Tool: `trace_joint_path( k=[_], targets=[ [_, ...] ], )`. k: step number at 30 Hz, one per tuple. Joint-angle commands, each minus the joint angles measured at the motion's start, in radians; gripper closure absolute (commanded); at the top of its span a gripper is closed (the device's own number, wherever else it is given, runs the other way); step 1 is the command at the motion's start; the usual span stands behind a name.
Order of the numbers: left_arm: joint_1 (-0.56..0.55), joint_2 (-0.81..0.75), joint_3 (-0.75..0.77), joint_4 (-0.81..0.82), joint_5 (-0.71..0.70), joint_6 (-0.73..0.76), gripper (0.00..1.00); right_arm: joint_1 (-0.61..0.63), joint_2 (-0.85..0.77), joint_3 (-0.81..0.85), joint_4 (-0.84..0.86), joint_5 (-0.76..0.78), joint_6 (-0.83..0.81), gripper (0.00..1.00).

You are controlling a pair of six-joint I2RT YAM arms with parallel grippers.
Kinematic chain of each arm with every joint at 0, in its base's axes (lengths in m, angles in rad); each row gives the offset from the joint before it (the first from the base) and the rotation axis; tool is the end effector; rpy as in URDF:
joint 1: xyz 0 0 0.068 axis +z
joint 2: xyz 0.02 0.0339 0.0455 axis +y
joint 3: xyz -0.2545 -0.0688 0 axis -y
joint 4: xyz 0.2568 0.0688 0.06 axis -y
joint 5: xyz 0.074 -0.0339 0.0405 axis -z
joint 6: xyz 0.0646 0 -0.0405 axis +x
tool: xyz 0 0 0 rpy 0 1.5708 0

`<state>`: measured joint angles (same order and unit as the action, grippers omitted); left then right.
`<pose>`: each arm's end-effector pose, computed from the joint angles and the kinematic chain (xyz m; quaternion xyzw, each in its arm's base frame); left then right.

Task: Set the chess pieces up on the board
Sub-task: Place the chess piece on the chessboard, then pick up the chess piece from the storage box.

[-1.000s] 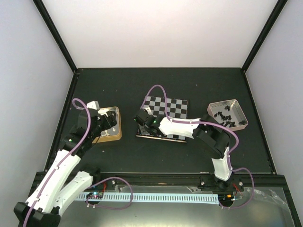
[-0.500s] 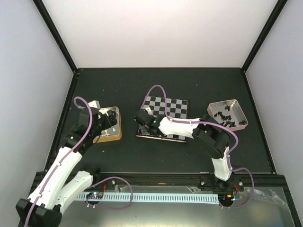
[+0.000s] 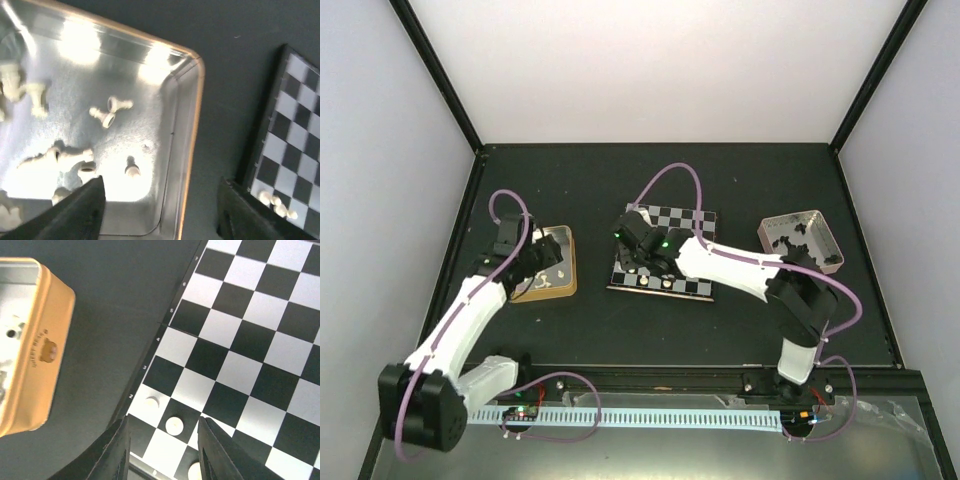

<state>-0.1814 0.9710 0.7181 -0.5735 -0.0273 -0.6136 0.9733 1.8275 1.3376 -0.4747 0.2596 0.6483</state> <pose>0.2304 -0.0405 0.2155 -0.2046 0.9087 -0.1290 0.3402 0.2484 0.3356 0.1796 -0.1150 0.9402 0.1294 0.2934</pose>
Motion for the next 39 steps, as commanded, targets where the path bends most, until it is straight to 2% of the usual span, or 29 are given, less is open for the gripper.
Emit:
trace_joint_path(
  k=[1,6,11,14,23,33,39],
  targets=[
    [0.068,0.164,0.044,0.003,0.095,0.033,0.43,-0.01,-0.072,-0.037,0.016,-0.068,0.046,0.61],
    [0.12,0.381,0.123,-0.035,0.104,0.029,0.49,-0.012,-0.095,-0.067,0.035,-0.108,0.046,0.62],
    [0.15,0.488,0.129,0.037,0.098,-0.008,0.59,-0.013,-0.104,-0.078,0.051,-0.12,0.033,0.63],
    [0.155,0.535,0.152,0.051,0.075,-0.019,0.61,-0.015,-0.114,-0.085,0.055,-0.116,0.021,0.63],
    [0.161,0.644,0.205,0.075,0.013,-0.028,0.62,-0.021,-0.137,-0.103,0.061,-0.115,0.005,0.65],
    [0.162,0.701,0.23,0.048,-0.01,-0.019,0.75,-0.022,-0.134,-0.096,0.057,-0.115,0.007,0.66],
    [0.161,0.702,0.21,0.034,0.016,-0.008,0.76,-0.027,-0.135,-0.08,0.053,-0.121,0.011,0.67]
  ],
)
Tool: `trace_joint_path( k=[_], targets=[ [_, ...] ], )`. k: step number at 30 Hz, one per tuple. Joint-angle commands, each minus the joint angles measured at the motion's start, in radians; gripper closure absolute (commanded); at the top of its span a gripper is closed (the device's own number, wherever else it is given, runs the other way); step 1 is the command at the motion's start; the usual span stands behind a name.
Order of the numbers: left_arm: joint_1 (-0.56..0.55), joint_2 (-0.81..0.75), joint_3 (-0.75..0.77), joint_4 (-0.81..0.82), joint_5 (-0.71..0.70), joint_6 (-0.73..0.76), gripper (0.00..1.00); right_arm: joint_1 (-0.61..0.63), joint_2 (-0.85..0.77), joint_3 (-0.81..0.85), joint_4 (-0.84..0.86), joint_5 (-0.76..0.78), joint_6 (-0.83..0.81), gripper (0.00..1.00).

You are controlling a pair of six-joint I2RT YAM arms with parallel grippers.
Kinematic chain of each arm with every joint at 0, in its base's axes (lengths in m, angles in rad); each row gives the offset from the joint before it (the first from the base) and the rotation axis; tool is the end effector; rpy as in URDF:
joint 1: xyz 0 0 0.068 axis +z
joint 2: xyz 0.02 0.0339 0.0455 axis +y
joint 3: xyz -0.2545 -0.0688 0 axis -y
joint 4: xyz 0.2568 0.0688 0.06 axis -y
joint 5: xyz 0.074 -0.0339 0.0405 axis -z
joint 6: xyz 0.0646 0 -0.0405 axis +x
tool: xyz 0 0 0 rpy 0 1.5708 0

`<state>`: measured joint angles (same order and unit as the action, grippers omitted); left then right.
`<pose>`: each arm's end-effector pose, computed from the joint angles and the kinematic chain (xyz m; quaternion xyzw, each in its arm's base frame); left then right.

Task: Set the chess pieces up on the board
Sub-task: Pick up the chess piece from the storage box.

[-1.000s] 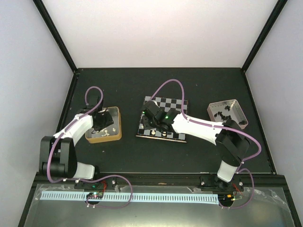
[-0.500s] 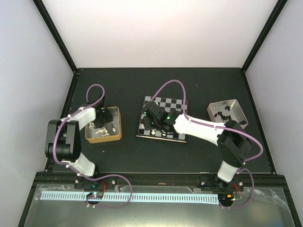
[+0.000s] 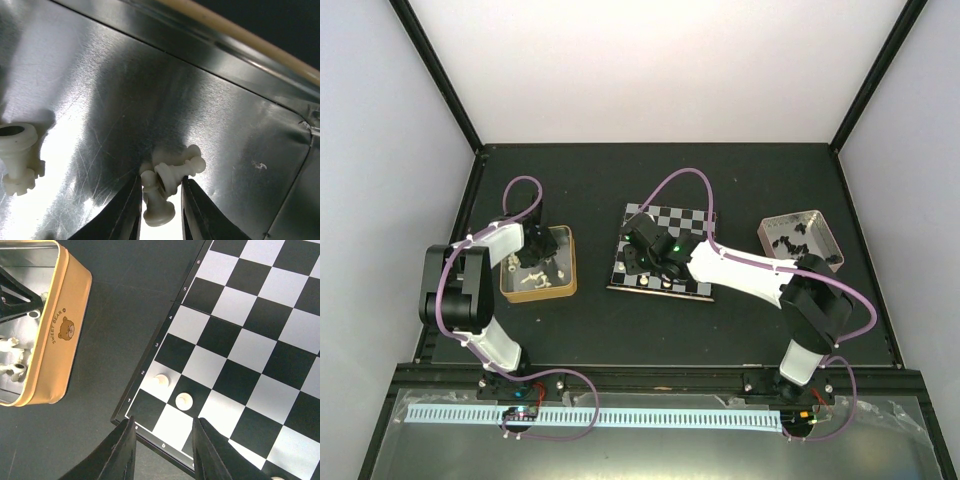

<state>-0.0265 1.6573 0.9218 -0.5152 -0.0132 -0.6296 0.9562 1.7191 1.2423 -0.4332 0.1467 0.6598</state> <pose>0.3162 -0.0075 0.1077 -0.2942 0.9423 -0.0452 0.1530 0.2372 0.3197 0.1918 -0.1158 0.9365 0.1860 0.2737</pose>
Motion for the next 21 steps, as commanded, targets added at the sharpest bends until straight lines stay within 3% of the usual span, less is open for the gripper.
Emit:
trace_joint_path(
  k=[1,4,9,16,21],
  targets=[
    [0.005,0.014,0.001,-0.029,0.005,0.012,0.75,-0.01,-0.028,0.018,0.011,-0.01,0.0,0.67],
    [0.005,0.005,-0.014,-0.034,0.015,0.018,0.68,-0.01,-0.027,0.022,0.012,-0.016,0.002,0.67],
    [0.004,-0.013,-0.027,-0.036,0.031,0.033,0.67,-0.01,-0.021,0.023,0.013,-0.029,0.008,0.67],
    [0.004,0.005,-0.019,-0.047,0.002,0.049,0.88,-0.011,-0.027,0.019,0.012,-0.032,0.014,0.67],
    [0.0,-0.029,-0.023,-0.054,-0.006,0.057,0.93,-0.013,-0.039,0.019,0.015,-0.057,0.015,0.67]
  ],
)
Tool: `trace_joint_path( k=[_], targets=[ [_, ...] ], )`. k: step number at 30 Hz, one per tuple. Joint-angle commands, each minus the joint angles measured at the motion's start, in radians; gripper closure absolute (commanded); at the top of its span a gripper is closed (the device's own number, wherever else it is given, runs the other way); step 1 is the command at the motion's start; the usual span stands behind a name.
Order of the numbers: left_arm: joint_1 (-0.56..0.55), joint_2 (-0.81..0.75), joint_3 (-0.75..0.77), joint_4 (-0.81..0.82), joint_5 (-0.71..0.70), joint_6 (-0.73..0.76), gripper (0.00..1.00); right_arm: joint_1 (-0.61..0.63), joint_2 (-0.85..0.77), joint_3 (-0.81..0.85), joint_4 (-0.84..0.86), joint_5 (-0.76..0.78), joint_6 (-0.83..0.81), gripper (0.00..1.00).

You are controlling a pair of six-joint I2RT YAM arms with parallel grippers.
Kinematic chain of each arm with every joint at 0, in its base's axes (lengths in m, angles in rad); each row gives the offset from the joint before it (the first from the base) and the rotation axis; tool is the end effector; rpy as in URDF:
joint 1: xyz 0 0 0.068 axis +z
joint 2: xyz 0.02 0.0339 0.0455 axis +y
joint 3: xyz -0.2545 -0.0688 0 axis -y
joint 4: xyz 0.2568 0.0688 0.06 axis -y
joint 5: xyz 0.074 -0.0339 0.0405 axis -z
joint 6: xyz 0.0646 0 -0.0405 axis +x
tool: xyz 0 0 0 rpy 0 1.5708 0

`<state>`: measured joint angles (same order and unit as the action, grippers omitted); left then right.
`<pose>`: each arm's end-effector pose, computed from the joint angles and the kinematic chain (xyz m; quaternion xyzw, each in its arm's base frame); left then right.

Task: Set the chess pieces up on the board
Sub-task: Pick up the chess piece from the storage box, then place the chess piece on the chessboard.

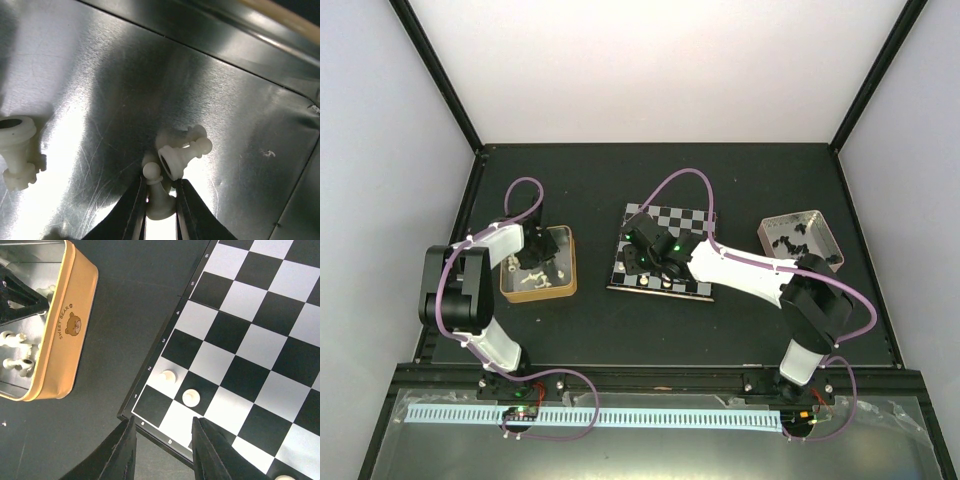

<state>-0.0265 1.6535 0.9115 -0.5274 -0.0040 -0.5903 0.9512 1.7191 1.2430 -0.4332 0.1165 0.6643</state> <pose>0.3119 -0.0080 0.1055 -0.2753 0.9496 -0.0437 0.1436 0.2374 0.3198 0.1918 -0.1163 0.9372 0.1963 0.2639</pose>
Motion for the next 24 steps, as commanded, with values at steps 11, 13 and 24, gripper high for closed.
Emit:
trace_joint_path(
  k=[11,13,24],
  targets=[
    [-0.1,-0.467,-0.086,0.035,0.403,0.14,0.9,-0.245,-0.162,-0.102,0.268,-0.713,0.094,0.61],
    [-0.119,-0.516,-0.097,0.117,0.559,0.165,0.9,-0.285,-0.18,-0.122,0.315,-0.812,0.131,0.6],
    [-0.266,-0.607,-0.07,0.405,0.975,0.151,0.89,-0.329,-0.239,-0.128,0.503,-1.024,0.304,0.38]
  ],
)
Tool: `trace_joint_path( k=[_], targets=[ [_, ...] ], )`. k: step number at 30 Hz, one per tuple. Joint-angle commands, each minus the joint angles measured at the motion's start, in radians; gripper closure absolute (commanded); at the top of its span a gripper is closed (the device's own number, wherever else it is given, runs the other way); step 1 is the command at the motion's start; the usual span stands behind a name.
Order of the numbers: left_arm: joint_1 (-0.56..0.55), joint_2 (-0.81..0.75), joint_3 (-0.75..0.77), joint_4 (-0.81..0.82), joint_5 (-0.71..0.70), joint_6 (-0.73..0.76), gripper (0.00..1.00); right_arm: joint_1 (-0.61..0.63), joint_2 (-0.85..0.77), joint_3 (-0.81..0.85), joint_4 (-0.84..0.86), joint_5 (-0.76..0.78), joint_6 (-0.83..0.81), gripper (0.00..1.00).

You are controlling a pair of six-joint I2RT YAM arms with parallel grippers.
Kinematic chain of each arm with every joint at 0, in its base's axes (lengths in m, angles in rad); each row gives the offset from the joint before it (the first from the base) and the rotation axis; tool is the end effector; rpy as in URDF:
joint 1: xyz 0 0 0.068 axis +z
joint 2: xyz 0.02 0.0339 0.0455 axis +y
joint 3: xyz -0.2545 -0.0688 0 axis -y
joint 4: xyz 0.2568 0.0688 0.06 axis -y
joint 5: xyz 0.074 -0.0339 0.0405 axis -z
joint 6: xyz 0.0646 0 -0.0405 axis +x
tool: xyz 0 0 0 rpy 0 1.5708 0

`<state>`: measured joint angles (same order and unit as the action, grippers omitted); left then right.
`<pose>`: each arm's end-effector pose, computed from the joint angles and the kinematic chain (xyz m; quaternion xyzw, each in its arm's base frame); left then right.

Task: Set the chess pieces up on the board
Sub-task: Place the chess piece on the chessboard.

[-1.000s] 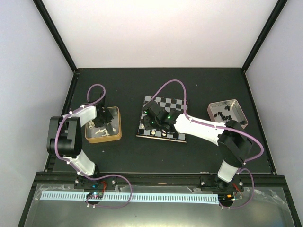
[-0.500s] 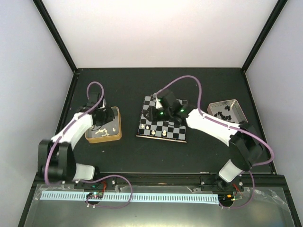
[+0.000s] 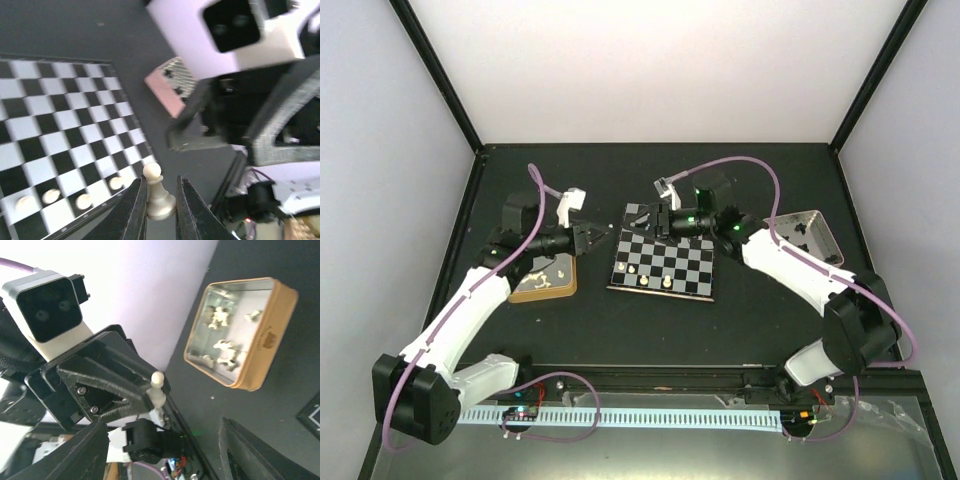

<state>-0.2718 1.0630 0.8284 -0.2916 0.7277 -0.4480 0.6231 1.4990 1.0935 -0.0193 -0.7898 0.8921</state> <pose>0.2444 -0.1127 0.2732 0.1056 0.8224 -0.4529 0.3277 0.2739 0.2533 0.2719 -0.1027 0.7966 0.5787 0.1414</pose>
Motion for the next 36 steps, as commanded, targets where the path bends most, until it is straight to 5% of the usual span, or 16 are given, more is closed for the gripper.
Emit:
trace_joint_path(
  k=[1,12,23,31,36],
  targets=[
    [-0.026,-0.022,0.009,0.192,0.273,0.005,0.89,-0.002,-0.019,0.026,0.09,-0.127,0.081,0.39],
    [-0.062,-0.074,-0.013,0.314,0.397,0.02,0.9,0.021,-0.058,0.031,0.169,-0.21,0.165,0.5],
    [-0.064,-0.066,-0.008,0.313,0.389,0.013,0.91,0.033,-0.089,0.028,0.175,-0.216,0.16,0.71],
    [-0.064,-0.054,-0.006,0.299,0.384,0.011,0.91,0.049,-0.082,0.046,0.113,-0.221,0.115,0.73],
    [-0.064,-0.049,-0.004,0.282,0.38,0.021,0.91,0.053,-0.08,0.048,0.104,-0.219,0.106,0.87]
  ],
)
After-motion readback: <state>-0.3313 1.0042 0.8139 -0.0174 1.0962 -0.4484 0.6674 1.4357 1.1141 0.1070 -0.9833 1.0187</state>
